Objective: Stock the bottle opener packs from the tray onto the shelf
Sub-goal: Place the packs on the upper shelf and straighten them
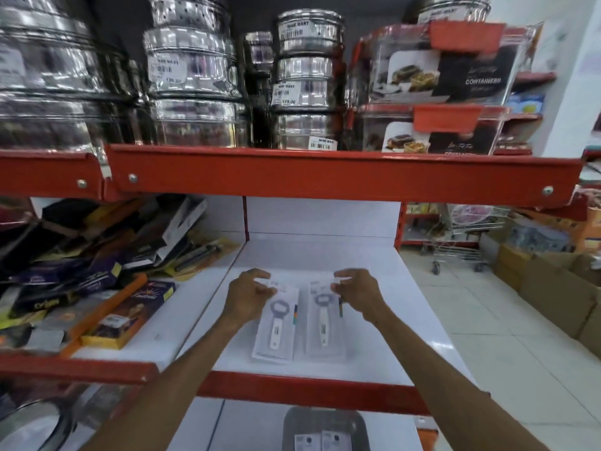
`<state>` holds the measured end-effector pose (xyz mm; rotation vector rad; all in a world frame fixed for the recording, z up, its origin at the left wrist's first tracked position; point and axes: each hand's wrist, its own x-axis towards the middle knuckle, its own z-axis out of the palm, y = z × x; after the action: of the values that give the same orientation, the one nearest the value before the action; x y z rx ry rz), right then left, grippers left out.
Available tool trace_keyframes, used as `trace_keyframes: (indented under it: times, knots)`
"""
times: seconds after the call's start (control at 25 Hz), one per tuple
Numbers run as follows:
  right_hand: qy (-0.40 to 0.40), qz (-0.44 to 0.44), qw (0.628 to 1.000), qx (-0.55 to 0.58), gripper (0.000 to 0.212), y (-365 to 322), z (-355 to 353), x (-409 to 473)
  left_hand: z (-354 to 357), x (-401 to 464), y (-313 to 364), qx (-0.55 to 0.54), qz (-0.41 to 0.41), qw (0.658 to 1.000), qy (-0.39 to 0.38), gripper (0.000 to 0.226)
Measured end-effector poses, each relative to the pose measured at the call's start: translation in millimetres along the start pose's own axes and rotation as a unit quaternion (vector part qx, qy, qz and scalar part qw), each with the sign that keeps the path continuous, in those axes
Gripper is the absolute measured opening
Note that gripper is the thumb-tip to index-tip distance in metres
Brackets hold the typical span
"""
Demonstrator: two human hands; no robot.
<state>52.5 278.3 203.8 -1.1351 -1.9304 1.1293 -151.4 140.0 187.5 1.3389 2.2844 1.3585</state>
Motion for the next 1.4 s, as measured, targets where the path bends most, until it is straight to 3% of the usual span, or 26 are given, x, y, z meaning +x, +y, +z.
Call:
trace_keyframes:
  times: [0.08, 0.2, 0.28, 0.36, 0.68, 1.4]
  knots:
    - [-0.035, -0.037, 0.991, -0.122, 0.039, 14, 3, -4, -4, -2, -3, 0.103, 0.064, 0.992, -0.047, 0.043]
    - [-0.109, -0.120, 0.960, -0.226, 0.054, 16, -9, -17, -26, -2, -1, 0.164, 0.115, 0.955, -0.219, 0.079]
    - [-0.218, -0.143, 0.929, -0.262, 0.068, 14, -17, -26, -34, 0, -3, 0.174, 0.097, 0.921, -0.334, 0.097]
    - [-0.277, -0.139, 0.905, -0.291, 0.075, 17, -21, -33, -32, -1, -9, 0.186, 0.082, 0.902, -0.382, 0.106]
    - [-0.294, -0.136, 0.914, -0.245, 0.073, 21, -16, -49, -27, -23, -13, 0.180, 0.093, 0.907, -0.369, 0.096]
    - [-0.268, -0.144, 0.914, -0.267, 0.085, 17, -19, -69, -35, -42, 1, 0.195, 0.098, 0.904, -0.368, 0.094]
